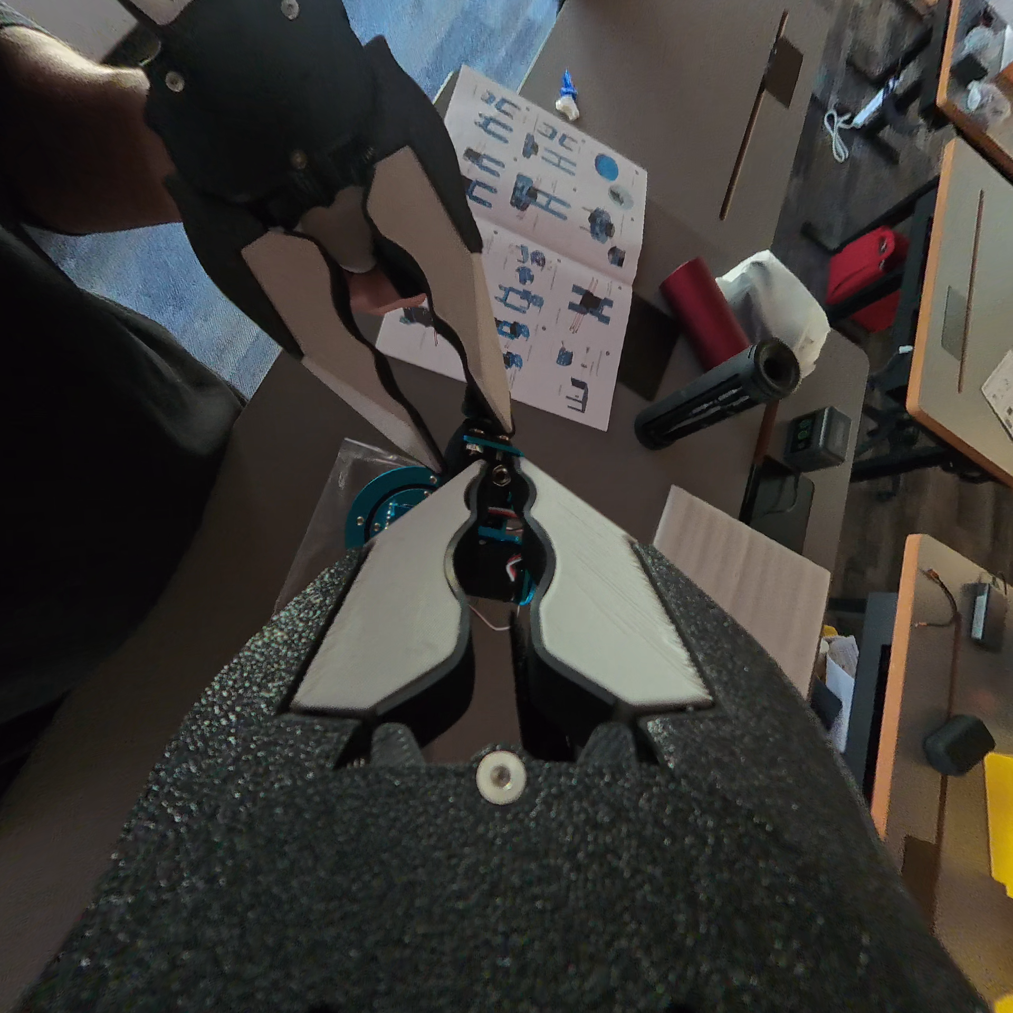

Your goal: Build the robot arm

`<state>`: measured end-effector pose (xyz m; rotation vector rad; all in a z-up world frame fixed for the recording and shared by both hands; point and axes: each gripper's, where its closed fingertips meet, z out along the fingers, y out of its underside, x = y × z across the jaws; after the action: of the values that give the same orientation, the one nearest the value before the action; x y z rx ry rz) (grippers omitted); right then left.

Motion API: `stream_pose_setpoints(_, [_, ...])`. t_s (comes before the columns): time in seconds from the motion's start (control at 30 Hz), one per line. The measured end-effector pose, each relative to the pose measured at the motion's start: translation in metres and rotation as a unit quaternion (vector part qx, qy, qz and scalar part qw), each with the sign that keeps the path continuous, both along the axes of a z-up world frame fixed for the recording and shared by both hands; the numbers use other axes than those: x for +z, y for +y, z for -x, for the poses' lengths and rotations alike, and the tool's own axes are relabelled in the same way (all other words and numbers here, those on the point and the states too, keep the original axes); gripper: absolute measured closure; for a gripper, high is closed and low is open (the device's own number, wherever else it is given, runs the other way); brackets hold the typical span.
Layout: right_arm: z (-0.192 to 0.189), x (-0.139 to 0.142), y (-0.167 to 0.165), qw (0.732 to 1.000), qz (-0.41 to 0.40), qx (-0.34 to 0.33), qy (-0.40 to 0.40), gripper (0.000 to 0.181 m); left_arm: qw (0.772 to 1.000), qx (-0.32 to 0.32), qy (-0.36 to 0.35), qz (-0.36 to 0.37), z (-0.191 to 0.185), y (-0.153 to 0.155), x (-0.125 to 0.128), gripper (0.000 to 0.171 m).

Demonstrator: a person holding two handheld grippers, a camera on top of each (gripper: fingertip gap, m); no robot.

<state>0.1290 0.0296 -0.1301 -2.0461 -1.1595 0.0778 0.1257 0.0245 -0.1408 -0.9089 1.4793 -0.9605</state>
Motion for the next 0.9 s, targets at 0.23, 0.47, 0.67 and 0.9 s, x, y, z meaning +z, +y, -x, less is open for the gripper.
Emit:
stream_pose_setpoints(0.23, [0.0039,-0.0023,0.0065,0.998,-0.042,0.040,0.029,0.175,1.000,-0.002,-0.006,0.005,-0.0005,-0.0005,0.0001,0.148])
stream_pose_setpoints(0.47, [0.0049,-0.0021,0.0062,0.994,-0.065,0.050,0.079,0.175,1.000,0.001,-0.005,0.006,-0.0007,-0.0005,-0.0003,0.148])
stream_pose_setpoints(0.67, [0.0049,-0.0004,0.0071,0.988,-0.121,0.038,0.083,0.175,1.000,0.004,-0.005,0.011,-0.0006,-0.0001,-0.0004,0.148])
stream_pose_setpoints(0.9, [0.0025,0.0023,0.0066,0.985,-0.131,0.011,0.109,0.175,1.000,0.007,-0.007,0.016,-0.0021,-0.0016,-0.0004,0.148])
